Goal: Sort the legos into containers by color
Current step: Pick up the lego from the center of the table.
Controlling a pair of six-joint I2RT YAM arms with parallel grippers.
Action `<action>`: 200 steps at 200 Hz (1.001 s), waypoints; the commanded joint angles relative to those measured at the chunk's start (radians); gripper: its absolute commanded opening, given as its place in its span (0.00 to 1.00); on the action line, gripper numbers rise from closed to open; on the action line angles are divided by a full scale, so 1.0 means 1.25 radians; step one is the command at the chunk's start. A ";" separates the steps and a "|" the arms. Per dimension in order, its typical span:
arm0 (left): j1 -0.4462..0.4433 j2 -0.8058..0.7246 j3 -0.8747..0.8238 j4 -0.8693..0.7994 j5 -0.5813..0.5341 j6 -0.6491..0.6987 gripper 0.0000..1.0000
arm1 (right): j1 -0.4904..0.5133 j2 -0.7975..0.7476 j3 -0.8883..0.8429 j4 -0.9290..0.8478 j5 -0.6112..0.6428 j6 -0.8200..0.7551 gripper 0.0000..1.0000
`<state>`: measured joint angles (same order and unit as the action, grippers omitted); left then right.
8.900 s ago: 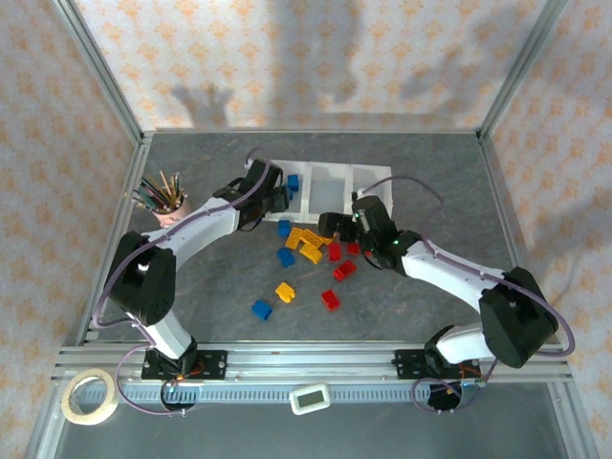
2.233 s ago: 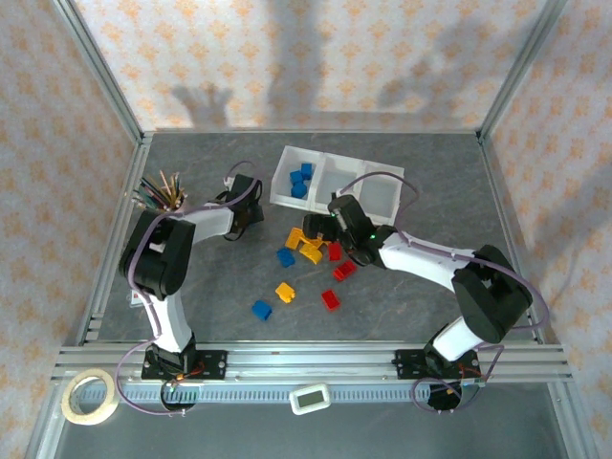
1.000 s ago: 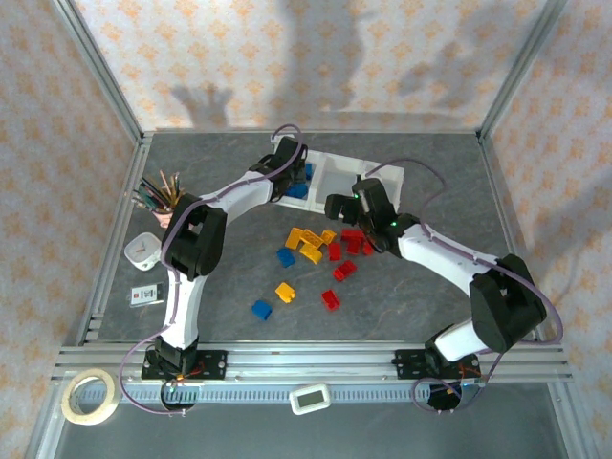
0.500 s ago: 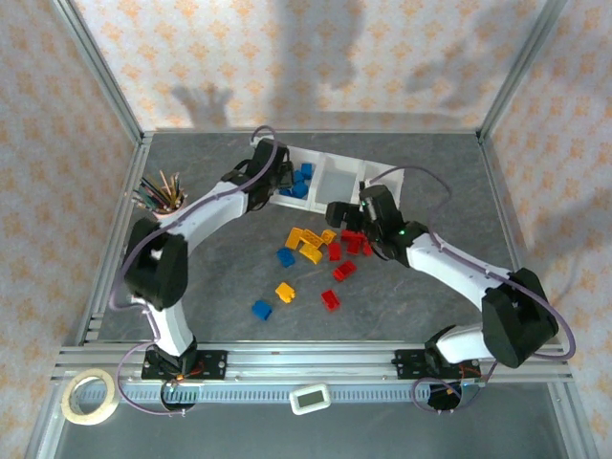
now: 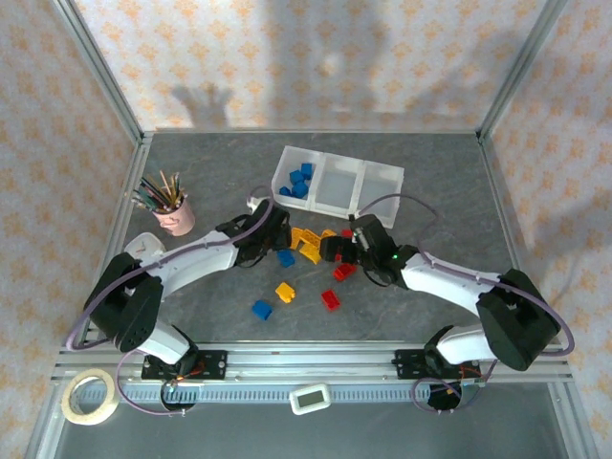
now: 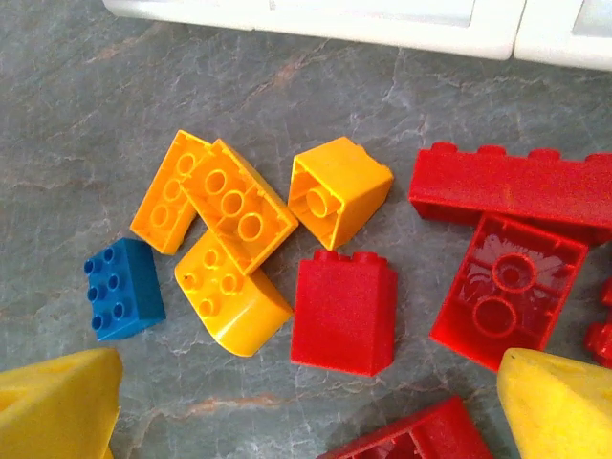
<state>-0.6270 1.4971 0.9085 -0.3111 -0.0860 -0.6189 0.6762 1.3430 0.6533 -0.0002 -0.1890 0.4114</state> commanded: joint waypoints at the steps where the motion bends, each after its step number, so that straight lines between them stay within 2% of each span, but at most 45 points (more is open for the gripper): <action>1: -0.038 -0.013 -0.035 -0.016 -0.004 -0.071 0.67 | 0.008 -0.024 -0.018 0.038 0.011 0.028 1.00; 21: -0.068 0.013 -0.041 0.002 -0.011 -0.089 0.72 | 0.008 -0.026 -0.021 0.039 0.038 0.032 1.00; 53: -0.078 0.084 -0.017 0.016 -0.041 -0.094 0.82 | 0.008 -0.027 -0.006 0.035 0.048 0.028 1.00; 100: -0.078 0.162 0.015 0.035 -0.096 -0.110 0.86 | 0.008 -0.028 0.000 0.025 0.059 0.020 1.00; 132: -0.077 0.185 0.006 0.036 -0.132 -0.124 0.83 | 0.008 -0.031 -0.001 0.022 0.065 0.019 1.00; 200: -0.057 0.141 -0.059 0.057 -0.156 -0.124 0.64 | 0.008 -0.016 0.008 0.033 0.055 0.019 1.00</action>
<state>-0.7151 1.7096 0.8715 -0.2600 -0.2432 -0.7624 0.6804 1.3254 0.6342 0.0273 -0.1383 0.4343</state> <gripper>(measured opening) 0.660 0.998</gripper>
